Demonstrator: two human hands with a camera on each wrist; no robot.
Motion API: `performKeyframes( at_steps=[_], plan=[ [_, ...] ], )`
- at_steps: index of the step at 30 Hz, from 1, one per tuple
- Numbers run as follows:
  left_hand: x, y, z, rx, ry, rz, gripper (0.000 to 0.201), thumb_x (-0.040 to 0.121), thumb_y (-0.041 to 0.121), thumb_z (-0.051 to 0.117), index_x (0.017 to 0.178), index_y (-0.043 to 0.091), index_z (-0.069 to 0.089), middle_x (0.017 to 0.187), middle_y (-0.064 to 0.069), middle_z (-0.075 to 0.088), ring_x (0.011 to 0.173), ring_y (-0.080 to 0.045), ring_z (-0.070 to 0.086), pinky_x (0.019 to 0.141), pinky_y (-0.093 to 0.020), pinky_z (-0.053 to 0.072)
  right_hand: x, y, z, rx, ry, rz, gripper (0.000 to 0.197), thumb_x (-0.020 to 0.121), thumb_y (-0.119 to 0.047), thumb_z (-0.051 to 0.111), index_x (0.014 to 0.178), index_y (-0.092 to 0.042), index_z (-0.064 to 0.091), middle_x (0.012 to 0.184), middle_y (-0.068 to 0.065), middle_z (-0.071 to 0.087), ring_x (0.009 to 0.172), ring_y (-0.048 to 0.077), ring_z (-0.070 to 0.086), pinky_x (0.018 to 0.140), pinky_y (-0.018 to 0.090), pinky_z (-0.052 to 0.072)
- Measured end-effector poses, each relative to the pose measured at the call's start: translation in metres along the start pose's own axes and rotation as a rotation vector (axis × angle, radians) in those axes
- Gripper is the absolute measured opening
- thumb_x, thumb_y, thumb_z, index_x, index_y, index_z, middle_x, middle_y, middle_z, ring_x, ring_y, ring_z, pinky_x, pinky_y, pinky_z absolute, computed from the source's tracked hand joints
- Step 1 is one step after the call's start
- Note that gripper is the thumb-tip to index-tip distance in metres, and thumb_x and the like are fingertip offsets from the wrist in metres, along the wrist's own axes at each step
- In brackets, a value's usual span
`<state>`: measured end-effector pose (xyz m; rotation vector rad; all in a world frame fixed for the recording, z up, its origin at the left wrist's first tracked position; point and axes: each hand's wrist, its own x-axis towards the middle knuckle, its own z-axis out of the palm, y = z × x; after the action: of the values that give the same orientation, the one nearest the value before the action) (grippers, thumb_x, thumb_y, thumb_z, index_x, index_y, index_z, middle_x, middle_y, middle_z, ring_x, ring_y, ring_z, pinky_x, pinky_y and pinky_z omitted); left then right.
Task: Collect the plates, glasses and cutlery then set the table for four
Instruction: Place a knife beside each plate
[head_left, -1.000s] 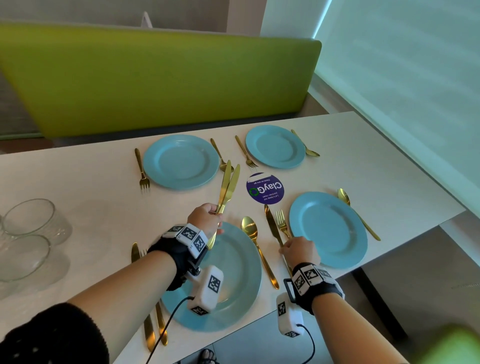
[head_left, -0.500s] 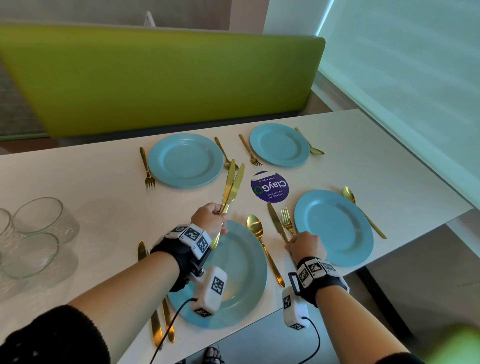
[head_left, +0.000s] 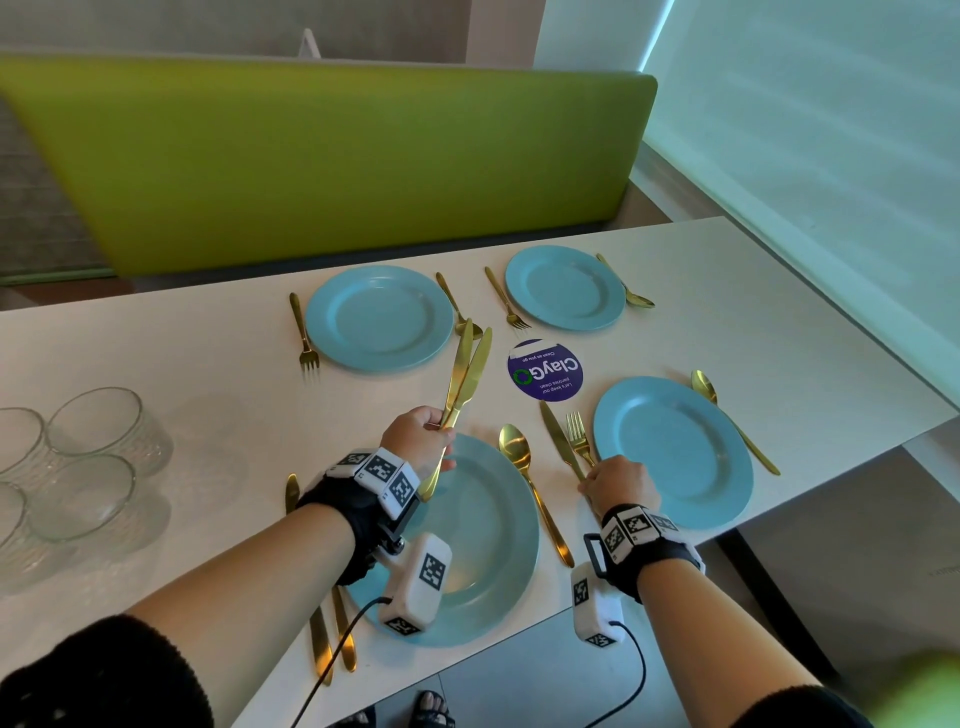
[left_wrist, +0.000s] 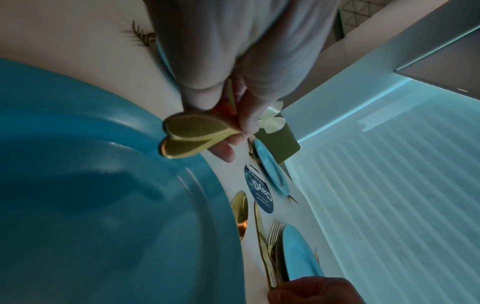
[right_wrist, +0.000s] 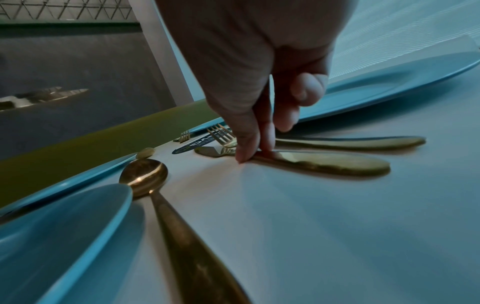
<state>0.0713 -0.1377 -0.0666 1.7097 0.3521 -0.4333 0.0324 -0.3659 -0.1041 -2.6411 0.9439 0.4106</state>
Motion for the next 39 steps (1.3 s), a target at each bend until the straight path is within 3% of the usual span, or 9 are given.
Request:
performKeyframes(
  at_steps=[4,8,13,18,23,26,29,34,39],
  plan=[
    [-0.001,0.001,0.0,0.007,0.01,-0.002,0.01,0.091,0.001,0.053,0.097,0.008,0.056,0.073,-0.004,0.055,0.065,-0.014,0.053,0.074,-0.035,0.057,-0.001,0.002,-0.01,0.039,0.007,0.009,0.02,0.083,-0.024,0.067,0.099,-0.014,0.073,0.099,0.009,0.069,0.09,0.028,0.066,0.08,0.033,0.054],
    [-0.005,0.004,0.005,0.017,-0.007,0.005,0.01,0.091,0.002,0.054,0.098,0.008,0.056,0.073,-0.003,0.054,0.064,-0.014,0.053,0.072,-0.033,0.056,0.001,0.015,-0.032,0.081,0.04,0.018,0.013,0.085,-0.021,0.061,0.083,-0.015,0.072,0.09,0.01,0.068,0.078,0.028,0.061,0.076,0.032,0.053],
    [-0.011,0.007,0.011,0.027,-0.043,-0.002,0.013,0.091,0.004,0.055,0.103,0.007,0.059,0.073,-0.003,0.055,0.063,-0.014,0.054,0.074,-0.034,0.057,-0.001,0.037,-0.059,0.16,0.043,-0.011,0.022,0.083,-0.026,0.07,0.1,-0.013,0.074,0.103,0.007,0.071,0.098,0.024,0.065,0.088,0.034,0.053],
    [-0.021,0.011,0.011,0.076,-0.091,-0.005,0.01,0.091,0.007,0.055,0.1,0.008,0.058,0.068,-0.002,0.055,0.054,-0.013,0.049,0.052,-0.019,0.045,-0.018,0.031,-0.066,0.136,0.059,-0.059,0.02,0.083,-0.027,0.07,0.098,-0.014,0.073,0.102,0.005,0.072,0.096,0.022,0.064,0.086,0.032,0.053],
    [-0.029,0.018,-0.003,0.074,-0.144,-0.039,0.022,0.085,0.005,0.063,0.101,0.009,0.048,0.066,-0.006,0.056,0.051,-0.015,0.048,0.052,-0.021,0.042,-0.056,-0.018,-0.065,0.129,0.115,-0.273,0.018,0.084,-0.022,0.067,0.1,-0.019,0.073,0.103,0.002,0.071,0.097,0.021,0.062,0.085,0.028,0.049],
    [-0.029,0.02,-0.015,0.108,-0.201,-0.057,0.034,0.08,0.0,0.064,0.109,0.001,0.045,0.062,-0.01,0.054,0.047,-0.018,0.046,0.054,-0.026,0.042,-0.086,-0.058,-0.061,0.123,0.153,-0.533,0.023,0.082,-0.019,0.068,0.105,-0.021,0.073,0.104,-0.003,0.069,0.098,0.019,0.062,0.086,0.028,0.048],
    [-0.03,0.023,-0.026,0.226,-0.272,-0.002,0.037,0.078,0.002,0.065,0.108,0.0,0.044,0.058,-0.009,0.054,0.045,-0.018,0.045,0.052,-0.027,0.04,-0.104,-0.09,-0.052,0.016,0.089,-0.789,0.023,0.083,-0.018,0.067,0.106,-0.019,0.074,0.108,0.0,0.068,0.1,0.02,0.063,0.088,0.033,0.05],
    [-0.028,0.028,-0.045,0.398,-0.373,0.062,0.038,0.077,0.005,0.067,0.105,0.008,0.042,0.064,-0.007,0.059,0.05,-0.017,0.051,0.053,-0.026,0.044,-0.117,-0.123,-0.059,-0.386,-0.057,-0.849,0.026,0.094,-0.027,0.052,0.115,-0.025,0.068,0.116,-0.001,0.066,0.108,0.02,0.059,0.09,0.034,0.051],
    [-0.009,0.028,-0.059,0.367,-0.425,0.075,0.035,0.079,0.005,0.067,0.101,0.01,0.041,0.067,-0.005,0.059,0.053,-0.015,0.054,0.054,-0.024,0.046,-0.101,-0.145,-0.06,-0.431,-0.144,-0.858,0.024,0.093,-0.029,0.052,0.11,-0.026,0.069,0.113,0.0,0.066,0.107,0.019,0.059,0.083,0.031,0.048]
  ],
)
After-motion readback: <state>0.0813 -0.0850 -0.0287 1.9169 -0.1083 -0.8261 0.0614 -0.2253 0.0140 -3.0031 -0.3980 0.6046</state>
